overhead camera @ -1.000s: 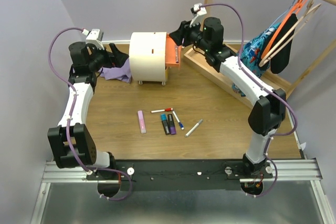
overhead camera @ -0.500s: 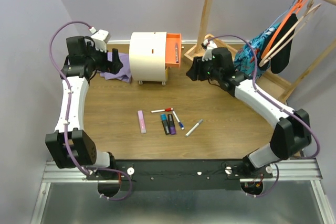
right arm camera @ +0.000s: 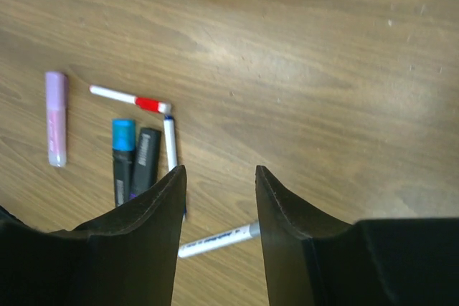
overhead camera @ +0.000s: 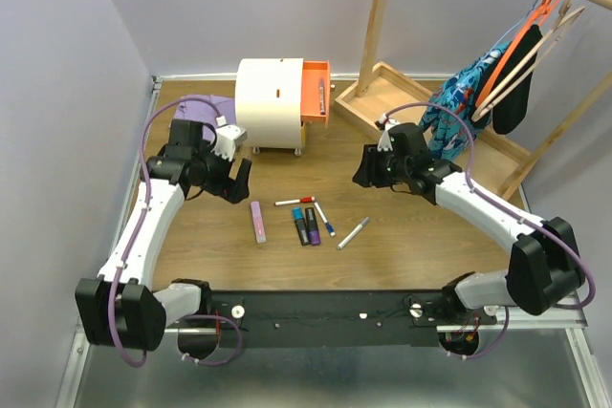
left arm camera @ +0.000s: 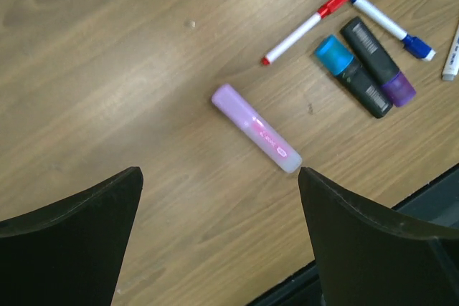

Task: Sort the stationery into containers
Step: Pick up the pen from the center of the board.

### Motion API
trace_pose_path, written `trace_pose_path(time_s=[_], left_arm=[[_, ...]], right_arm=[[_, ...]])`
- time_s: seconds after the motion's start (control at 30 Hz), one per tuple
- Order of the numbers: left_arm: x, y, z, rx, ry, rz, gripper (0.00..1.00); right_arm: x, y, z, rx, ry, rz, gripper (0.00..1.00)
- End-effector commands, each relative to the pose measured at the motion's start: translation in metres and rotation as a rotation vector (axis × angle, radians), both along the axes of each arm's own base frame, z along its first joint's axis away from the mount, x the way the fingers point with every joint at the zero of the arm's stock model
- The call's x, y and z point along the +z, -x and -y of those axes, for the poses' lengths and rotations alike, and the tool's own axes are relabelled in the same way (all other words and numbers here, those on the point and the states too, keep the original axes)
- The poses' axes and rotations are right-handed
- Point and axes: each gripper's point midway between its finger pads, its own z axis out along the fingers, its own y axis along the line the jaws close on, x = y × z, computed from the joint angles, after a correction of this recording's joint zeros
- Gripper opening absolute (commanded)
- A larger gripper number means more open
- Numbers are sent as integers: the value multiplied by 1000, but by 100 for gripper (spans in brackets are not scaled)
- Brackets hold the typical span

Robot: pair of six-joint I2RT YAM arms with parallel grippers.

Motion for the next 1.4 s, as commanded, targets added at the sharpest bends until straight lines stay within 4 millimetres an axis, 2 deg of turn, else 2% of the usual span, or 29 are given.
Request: trace_pose_path(time_s=[0.0,0.03,0.1,0.17,0.27,0.3,0.43,0.5,0.53,0.67,0.77,0.93,1.0,1.1,1.13,1.17,1.27,1.3,1.37], left_arm=[[-10,3,-6,185,49,36,99],[-15,8,-8,216,57,38,99],[-13,3,-9,250,77,85,99],[-15,7,-9,284,102,114,99],[-7,4,-14,340,130,190,99],[-2,1,-19,366,140,222,99],[11,5,-36,480,185,253,99],[13,9,-36,499,201,242,99],[18,9,-44,528,200,260,99],[29,5,-45,537,215,301,99],[35,0,-46,542,223,321,99],[41,-12,-50,570,220,310,99],[54,-18,-53,581,219,338,99],[70,-28,-70,655,184,392,99],[75,-30,-82,709,155,423,99],[82,-32,-89,736,142,448,99],[95,-34,-115,830,81,515,99],[98,-35,-120,835,58,535,99],[105,-35,-132,867,32,582,99]], right_arm=[[-26,26,-14,31,49,-106,50],[-30,29,-20,50,65,-108,50],[-44,42,-37,110,116,-126,50],[-53,49,-44,121,149,-139,50],[-70,59,-51,133,191,-187,50],[-77,60,-51,129,206,-207,50],[-86,53,-58,120,231,-231,50],[-88,50,-66,129,245,-217,50],[-93,50,-69,135,256,-226,50],[-97,45,-84,156,266,-228,50],[-101,46,-89,170,276,-232,50],[-120,50,-87,170,321,-271,50],[-125,53,-87,186,343,-280,50],[-137,55,-83,194,400,-284,50],[-142,57,-82,199,414,-294,49],[-144,58,-82,211,425,-295,47],[-153,64,-79,233,461,-304,26],[-152,64,-78,231,465,-305,17],[-140,63,-77,242,470,-282,10]])
